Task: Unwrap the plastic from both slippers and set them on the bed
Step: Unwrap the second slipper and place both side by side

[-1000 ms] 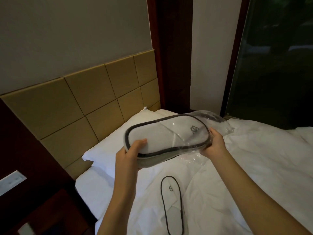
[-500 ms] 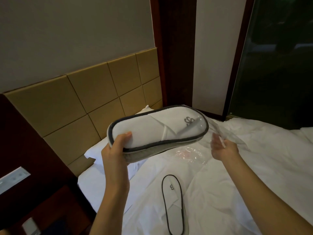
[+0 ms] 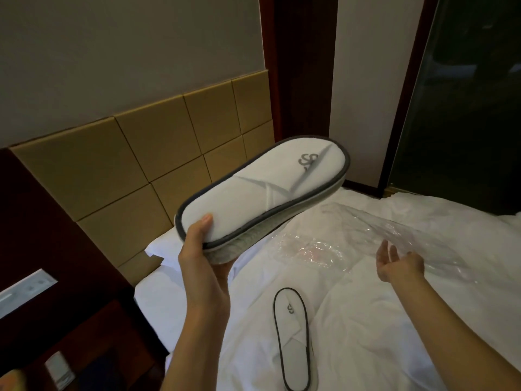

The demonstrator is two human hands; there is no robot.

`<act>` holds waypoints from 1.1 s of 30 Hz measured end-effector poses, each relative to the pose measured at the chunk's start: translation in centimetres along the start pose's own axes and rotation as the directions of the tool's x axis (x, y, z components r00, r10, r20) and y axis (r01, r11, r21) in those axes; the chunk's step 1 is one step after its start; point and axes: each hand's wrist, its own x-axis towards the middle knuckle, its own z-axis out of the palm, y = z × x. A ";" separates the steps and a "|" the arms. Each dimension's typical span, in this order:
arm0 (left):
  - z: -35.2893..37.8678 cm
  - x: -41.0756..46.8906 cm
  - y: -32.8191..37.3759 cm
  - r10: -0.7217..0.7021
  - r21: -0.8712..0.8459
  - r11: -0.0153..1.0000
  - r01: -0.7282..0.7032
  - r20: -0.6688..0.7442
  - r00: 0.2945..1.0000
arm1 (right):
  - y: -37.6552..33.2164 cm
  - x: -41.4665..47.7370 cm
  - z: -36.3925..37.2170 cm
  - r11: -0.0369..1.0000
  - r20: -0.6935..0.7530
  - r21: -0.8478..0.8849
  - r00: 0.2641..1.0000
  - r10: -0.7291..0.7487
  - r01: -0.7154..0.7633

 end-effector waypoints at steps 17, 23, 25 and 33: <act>2.1 0.6 -6.5 -0.286 0.008 0.958 0.287 0.098 0.953 | 2.6 4.4 -4.9 0.943 0.097 -0.314 0.992 -0.079 0.106; 1.0 -0.6 -10.5 -0.428 0.055 0.904 0.424 0.102 0.898 | 2.6 7.4 -7.4 0.928 0.029 -0.361 0.996 -0.082 0.087; 0.8 -0.8 -11.8 -0.460 0.078 0.888 0.454 0.118 0.880 | 2.5 8.5 -7.9 0.919 0.006 -0.384 0.996 -0.092 0.087; 1.1 -0.3 -15.8 -0.524 0.118 0.851 0.511 0.155 0.837 | 2.7 11.8 -9.2 0.890 0.015 -0.448 0.995 -0.094 0.091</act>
